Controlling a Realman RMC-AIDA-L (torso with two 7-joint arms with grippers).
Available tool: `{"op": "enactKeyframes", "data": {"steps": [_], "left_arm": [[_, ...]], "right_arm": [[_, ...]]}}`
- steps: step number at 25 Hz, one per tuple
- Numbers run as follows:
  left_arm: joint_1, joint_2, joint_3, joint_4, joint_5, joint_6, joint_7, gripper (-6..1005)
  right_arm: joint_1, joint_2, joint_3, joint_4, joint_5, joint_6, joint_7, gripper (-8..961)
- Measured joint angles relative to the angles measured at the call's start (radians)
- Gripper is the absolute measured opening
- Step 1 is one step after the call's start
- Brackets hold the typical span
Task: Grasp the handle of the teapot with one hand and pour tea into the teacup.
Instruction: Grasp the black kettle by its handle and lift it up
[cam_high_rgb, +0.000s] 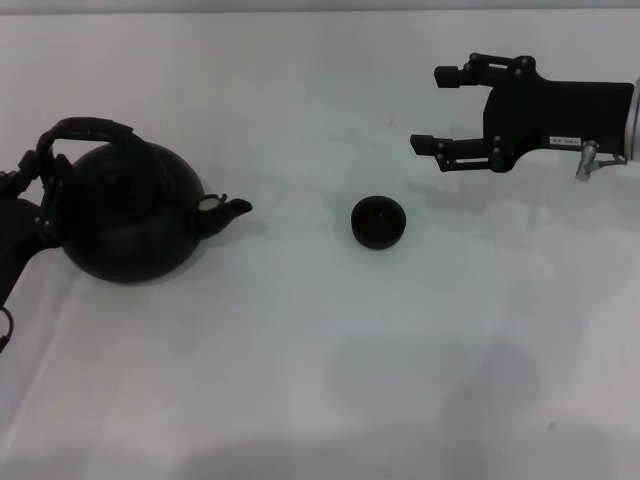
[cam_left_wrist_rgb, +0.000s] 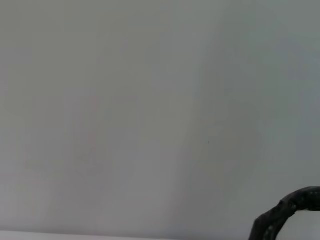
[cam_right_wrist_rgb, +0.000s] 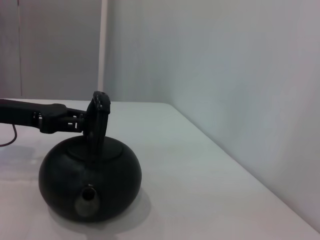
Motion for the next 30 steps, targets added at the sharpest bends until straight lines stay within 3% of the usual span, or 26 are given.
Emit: {"op": "enactKeyframes", "data": {"steps": [10,15,21,30], "left_arm": [[-0.007,0.002,-0.002,0.000,0.034,0.001,0.035,209],[-0.018,0.001,-0.004,0.000,0.033,-0.002,0.049,127],[-0.025,0.006,-0.001,0.025,0.036,-0.001,0.038,127],[-0.040,0.018,0.002,0.181,0.147,-0.063,-0.047,127]], "right_arm": [[-0.002,0.002,-0.002,0.013,-0.002,-0.008,-0.009,849],[-0.012,0.003,0.001,0.016,-0.001,-0.012,-0.014,849],[-0.029,0.002,0.013,0.038,0.011,-0.030,-0.056,849],[-0.052,0.003,0.029,0.063,0.014,-0.074,-0.064,848]]}}
